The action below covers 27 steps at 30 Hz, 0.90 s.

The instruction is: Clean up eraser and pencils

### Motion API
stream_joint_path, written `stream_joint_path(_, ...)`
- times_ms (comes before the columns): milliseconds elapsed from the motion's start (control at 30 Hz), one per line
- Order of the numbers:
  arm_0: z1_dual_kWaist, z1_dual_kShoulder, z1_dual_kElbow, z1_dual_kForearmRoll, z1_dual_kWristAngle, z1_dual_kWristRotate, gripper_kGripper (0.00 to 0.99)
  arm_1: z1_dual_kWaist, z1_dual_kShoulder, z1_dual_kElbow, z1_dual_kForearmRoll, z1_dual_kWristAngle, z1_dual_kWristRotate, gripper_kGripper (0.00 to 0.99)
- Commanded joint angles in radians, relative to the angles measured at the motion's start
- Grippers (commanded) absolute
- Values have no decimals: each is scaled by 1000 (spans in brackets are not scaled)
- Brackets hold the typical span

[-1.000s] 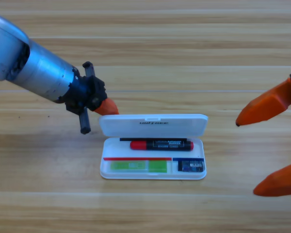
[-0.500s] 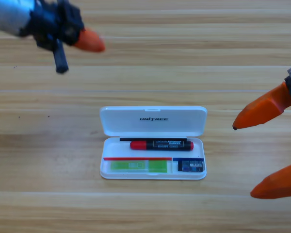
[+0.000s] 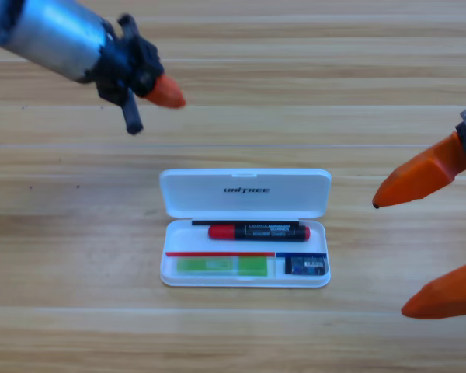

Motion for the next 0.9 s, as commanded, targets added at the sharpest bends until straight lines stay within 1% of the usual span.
stream_joint_path(33, 22, 109, -23, -12, -29, 0, 0, -21, 27, 19, -2, 12, 11, 945)
stream_joint_path(500, 22, 152, -23, 37, -98, 38, 0, -21, 27, 18, -2, 12, 11, 945)
stream_joint_path(767, 22, 183, -9, 54, -121, 64, 0, -21, 29, 18, -2, 10, 11, 943)
stream_joint_path(900, 22, 193, -8, 56, -127, 66, 0, -21, 30, 18, -2, 12, 11, 943)
